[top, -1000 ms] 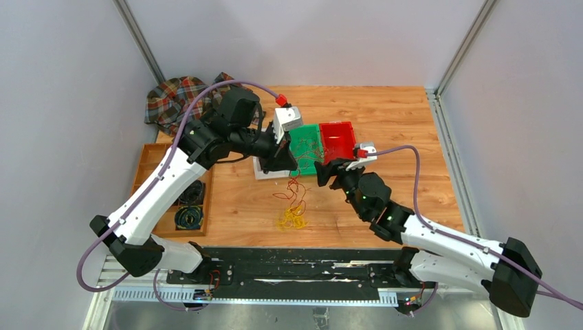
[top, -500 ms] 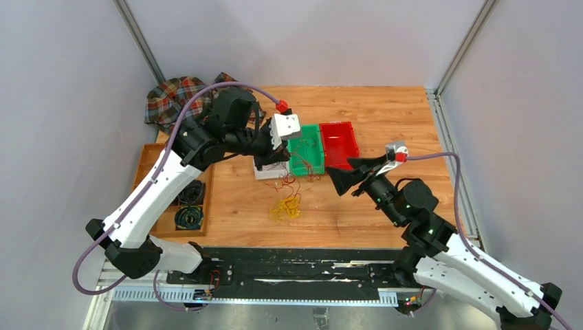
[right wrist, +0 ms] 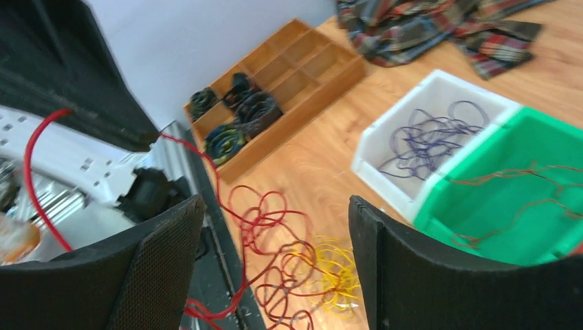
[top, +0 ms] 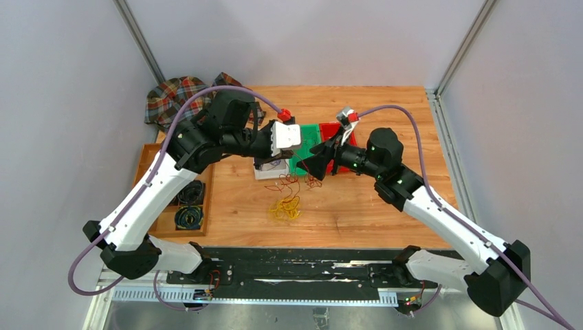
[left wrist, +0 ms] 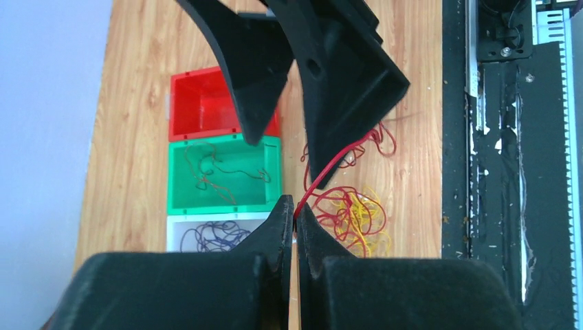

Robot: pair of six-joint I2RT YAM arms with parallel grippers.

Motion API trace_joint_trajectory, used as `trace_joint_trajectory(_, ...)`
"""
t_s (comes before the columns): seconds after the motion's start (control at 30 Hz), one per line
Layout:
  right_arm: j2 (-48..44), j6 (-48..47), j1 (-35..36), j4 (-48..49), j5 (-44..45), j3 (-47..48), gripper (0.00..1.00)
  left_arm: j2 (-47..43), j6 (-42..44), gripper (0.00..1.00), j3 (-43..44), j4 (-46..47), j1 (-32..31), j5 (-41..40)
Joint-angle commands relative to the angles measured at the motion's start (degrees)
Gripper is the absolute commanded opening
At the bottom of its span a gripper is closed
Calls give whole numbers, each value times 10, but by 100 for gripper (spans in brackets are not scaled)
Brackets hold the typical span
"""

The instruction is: Untangle the cables

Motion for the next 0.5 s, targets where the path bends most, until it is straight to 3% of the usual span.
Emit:
trace_joint_trajectory(0.0, 7, 11, 10, 89, -148, 2, 77, -8, 26, 0, 24, 2, -7, 0)
trace_joint_trajectory(0.2, 50, 14, 44, 115, -170, 13, 76, -4, 31, 0, 38, 2, -13, 5)
trace_joint_trajectory(0.47, 86, 37, 59, 161, -51, -4, 65, -2, 17, 0, 80, 3, -20, 29)
